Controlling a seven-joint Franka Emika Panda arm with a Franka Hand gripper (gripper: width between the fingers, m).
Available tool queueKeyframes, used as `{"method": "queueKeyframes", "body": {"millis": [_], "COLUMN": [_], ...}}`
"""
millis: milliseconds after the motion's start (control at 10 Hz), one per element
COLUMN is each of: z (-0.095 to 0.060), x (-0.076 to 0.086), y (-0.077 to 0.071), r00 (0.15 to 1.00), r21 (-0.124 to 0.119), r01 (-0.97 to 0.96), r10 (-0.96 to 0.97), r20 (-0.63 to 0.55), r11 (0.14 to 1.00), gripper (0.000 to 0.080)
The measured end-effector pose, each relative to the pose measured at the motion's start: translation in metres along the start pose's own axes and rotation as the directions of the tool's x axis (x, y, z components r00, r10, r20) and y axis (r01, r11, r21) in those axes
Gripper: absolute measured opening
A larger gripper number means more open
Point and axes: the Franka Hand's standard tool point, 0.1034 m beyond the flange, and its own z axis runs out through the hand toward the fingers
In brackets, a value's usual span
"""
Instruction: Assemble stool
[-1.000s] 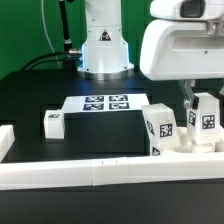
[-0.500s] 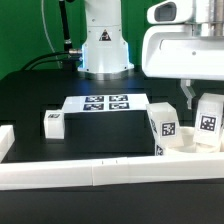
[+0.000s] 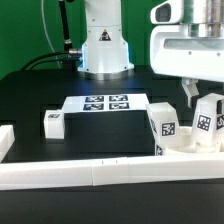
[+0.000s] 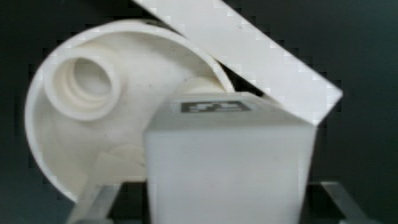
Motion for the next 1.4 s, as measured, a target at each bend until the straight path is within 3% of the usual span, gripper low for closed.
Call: {"method": "queueKeyframes", "body": {"millis": [100,200,300,600,700,800,1000,1200,1300,1400], "z": [0.002,0.002,0.002,0.002,0.003,0.003,-0.003,-0.007,-0.010,-0.008], "x": [-0.005,-0.002,0.005,0.001,0.001,0.001,0.004,-0.009,-0.013,-0.011], "y": [-0.001,0.000,0.000,0.000,0.000,0.000,-0.001,-0.003,-0.005,-0.004], "r00": [0.983,0.938,0.880,0.859,0.869,0.871,0.992,0.995,0.991,0.974], "r21": [0.023,0.065,0.092,0.089,0.089,0.090,0.112,0.103,0.118,0.117], "r01": [-0.186,-0.346,-0.475,-0.511,-0.495,-0.490,-0.118,0.092,0.129,0.224], "r10": [0.185,0.344,0.470,0.506,0.489,0.485,0.113,-0.096,-0.132,-0.228], "r20": [0.011,0.040,0.070,0.080,0.078,0.078,0.046,0.039,0.025,0.014], "r11": [0.982,0.936,0.875,0.855,0.864,0.867,0.987,0.990,0.985,0.967], "gripper": [0.0342,0.0343,0.0343,0.0343,0.0417,0.0598,0.0635,0.0647,0.0647,0.0648]}}
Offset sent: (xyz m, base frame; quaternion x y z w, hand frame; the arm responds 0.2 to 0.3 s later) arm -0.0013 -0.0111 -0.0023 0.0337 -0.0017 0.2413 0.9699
